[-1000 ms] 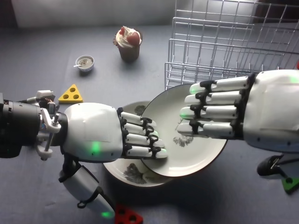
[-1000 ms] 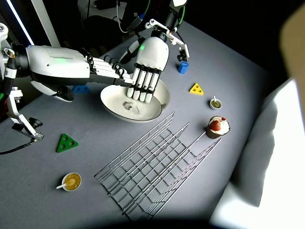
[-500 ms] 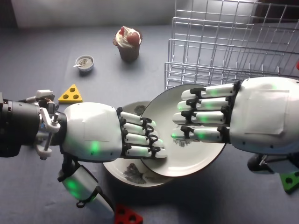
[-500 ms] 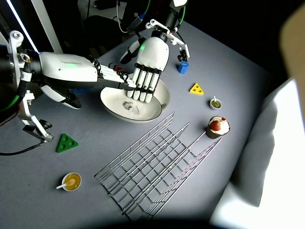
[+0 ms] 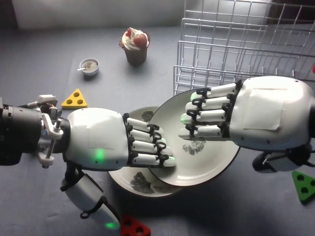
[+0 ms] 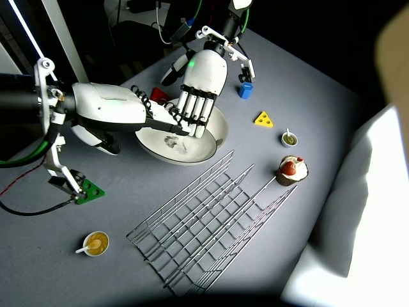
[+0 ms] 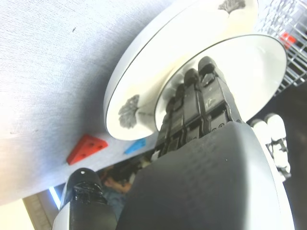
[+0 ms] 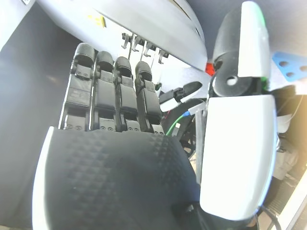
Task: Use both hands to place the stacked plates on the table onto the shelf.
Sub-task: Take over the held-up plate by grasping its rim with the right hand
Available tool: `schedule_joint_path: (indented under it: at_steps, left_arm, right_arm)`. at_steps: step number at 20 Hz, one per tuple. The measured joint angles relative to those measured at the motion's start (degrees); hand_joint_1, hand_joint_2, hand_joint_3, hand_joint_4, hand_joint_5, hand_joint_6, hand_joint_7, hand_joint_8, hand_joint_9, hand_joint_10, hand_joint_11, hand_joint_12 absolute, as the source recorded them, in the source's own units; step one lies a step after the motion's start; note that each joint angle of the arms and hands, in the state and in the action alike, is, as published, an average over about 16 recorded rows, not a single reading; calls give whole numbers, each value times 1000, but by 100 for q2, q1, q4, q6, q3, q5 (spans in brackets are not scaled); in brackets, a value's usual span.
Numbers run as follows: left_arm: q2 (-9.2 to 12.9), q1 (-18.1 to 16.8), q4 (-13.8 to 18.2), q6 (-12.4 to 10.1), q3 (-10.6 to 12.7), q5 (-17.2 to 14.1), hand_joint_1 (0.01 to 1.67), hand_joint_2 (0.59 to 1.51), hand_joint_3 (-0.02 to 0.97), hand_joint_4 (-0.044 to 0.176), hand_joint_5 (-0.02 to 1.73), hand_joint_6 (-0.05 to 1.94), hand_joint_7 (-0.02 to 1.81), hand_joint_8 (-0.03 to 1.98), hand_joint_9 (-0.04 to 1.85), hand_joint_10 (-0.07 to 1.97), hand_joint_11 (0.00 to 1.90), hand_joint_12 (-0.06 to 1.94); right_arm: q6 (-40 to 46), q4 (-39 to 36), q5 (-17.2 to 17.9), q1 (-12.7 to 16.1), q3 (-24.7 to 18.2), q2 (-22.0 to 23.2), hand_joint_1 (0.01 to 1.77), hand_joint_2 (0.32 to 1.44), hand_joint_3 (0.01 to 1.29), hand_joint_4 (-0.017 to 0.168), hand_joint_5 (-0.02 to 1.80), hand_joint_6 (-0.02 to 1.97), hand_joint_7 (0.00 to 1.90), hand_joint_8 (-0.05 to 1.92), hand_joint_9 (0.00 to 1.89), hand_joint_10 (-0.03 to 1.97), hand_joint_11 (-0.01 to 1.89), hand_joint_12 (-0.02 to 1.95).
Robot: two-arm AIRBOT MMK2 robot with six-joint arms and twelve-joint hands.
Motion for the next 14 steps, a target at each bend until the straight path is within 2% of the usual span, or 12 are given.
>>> schedule_joint_path:
  at_steps: [10, 14]
  left_arm:
    - [-14, 1, 0, -3, 32, -30, 14, 960, 9, -8, 51, -28, 95, -13, 141, 6, 140, 24]
    - [-18, 1, -3, -5, 47, -39, 14, 961, 8, -8, 52, -28, 99, -13, 144, 5, 140, 22]
  right_arm:
    - [-38, 76, -222, 38, 701, -722, 1155, 873, 13, 7, 264, 23, 209, 20, 220, 19, 245, 62]
    - [-55, 70, -296, 86, 939, -960, 1180, 882, 13, 7, 313, 22, 268, 20, 284, 18, 295, 70]
